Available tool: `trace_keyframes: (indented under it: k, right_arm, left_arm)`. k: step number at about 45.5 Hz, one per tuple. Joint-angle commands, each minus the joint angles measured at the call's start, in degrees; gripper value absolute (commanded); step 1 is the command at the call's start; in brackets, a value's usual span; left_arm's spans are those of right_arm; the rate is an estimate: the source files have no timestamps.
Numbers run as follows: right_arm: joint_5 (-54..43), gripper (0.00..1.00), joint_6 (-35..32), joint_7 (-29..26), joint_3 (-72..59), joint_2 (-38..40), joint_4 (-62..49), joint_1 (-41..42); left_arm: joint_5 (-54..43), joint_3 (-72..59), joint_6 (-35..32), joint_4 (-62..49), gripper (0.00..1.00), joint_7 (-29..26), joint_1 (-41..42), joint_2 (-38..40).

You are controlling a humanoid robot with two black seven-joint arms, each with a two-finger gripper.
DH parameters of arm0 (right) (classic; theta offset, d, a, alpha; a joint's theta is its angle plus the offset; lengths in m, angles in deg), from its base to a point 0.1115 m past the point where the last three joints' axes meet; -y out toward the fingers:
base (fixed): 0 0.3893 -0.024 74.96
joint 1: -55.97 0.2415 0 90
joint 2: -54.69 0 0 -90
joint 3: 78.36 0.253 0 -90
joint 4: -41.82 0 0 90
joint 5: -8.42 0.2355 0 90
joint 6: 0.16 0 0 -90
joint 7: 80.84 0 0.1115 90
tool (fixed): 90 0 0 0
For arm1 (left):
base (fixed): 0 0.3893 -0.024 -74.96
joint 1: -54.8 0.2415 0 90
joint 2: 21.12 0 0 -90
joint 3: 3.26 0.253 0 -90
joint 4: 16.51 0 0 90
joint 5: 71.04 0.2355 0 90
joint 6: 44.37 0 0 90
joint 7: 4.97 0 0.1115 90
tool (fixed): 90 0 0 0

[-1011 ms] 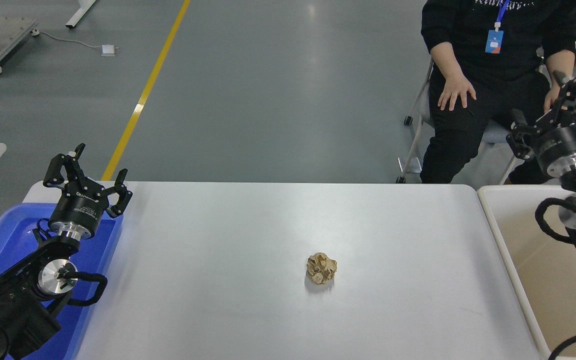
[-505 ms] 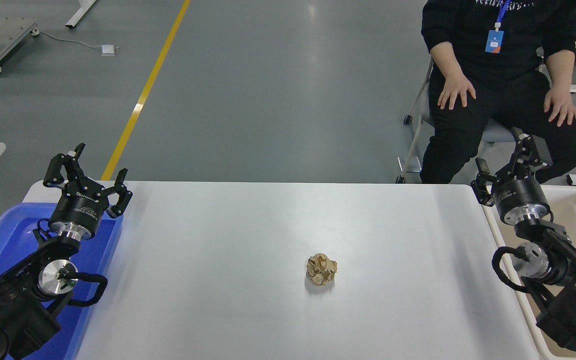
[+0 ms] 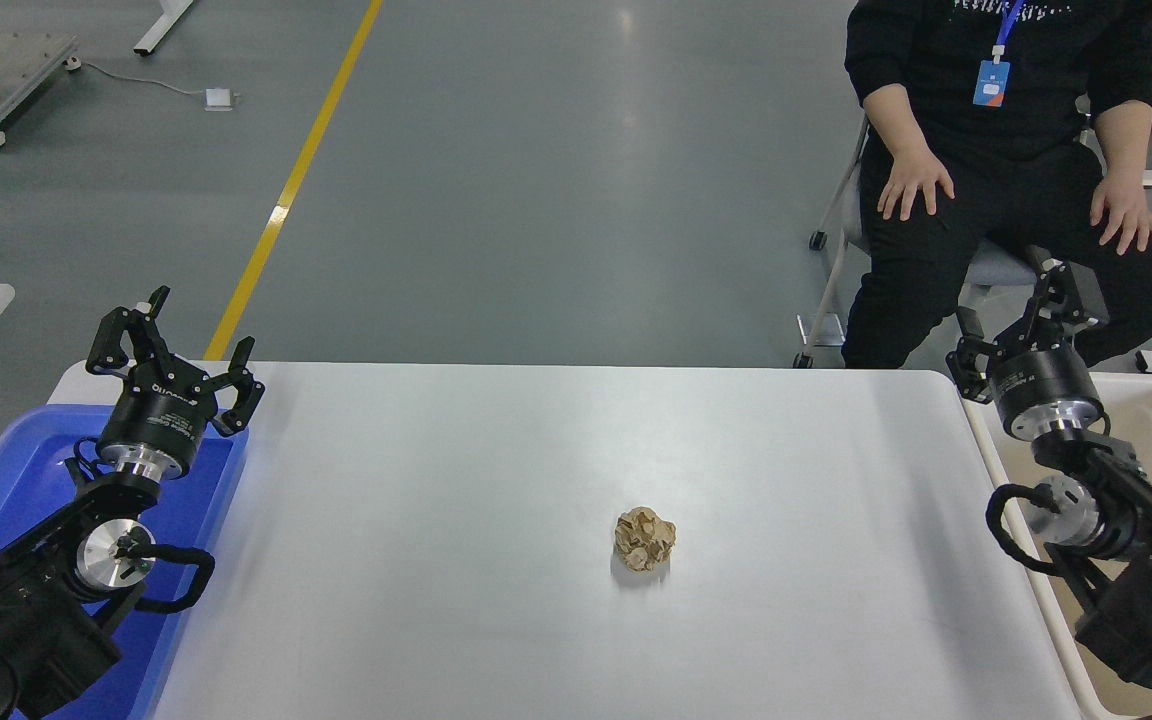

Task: Clean the table surface

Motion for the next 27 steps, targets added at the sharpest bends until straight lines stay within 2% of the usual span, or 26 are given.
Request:
trace_keyframes:
  k: [1, 7, 15, 20, 27]
  right_arm:
    - [3.29, 0.99, 0.08, -0.03, -17.13, 5.44, -2.47, 6.6]
    - [7.95, 0.99, 0.17, -0.11, -32.17, 9.57, -2.82, 12.3]
    - [6.91, 0.99, -0.09, -0.38, -45.54, 9.67, -10.2, 19.43]
    - [1.29, 0.99, -0.97, -0.64, -49.93, 9.49, -11.53, 22.95]
    - [-13.82, 0.99, -4.04, -1.26, -54.95, 9.58, -10.56, 27.87]
  left_arm:
    - [0.0, 0.0, 0.0, 0.0, 1.0, 0.0, 0.0, 0.06]
    - [0.0, 0.0, 0.0, 0.0, 1.0, 0.0, 0.0, 0.06]
    - [0.0, 0.0, 0.0, 0.0, 1.0, 0.0, 0.0, -0.03]
    - [0.0, 0.0, 0.0, 0.0, 1.0, 0.0, 0.0, 0.06]
    - [0.0, 0.0, 0.0, 0.0, 1.0, 0.0, 0.0, -0.03]
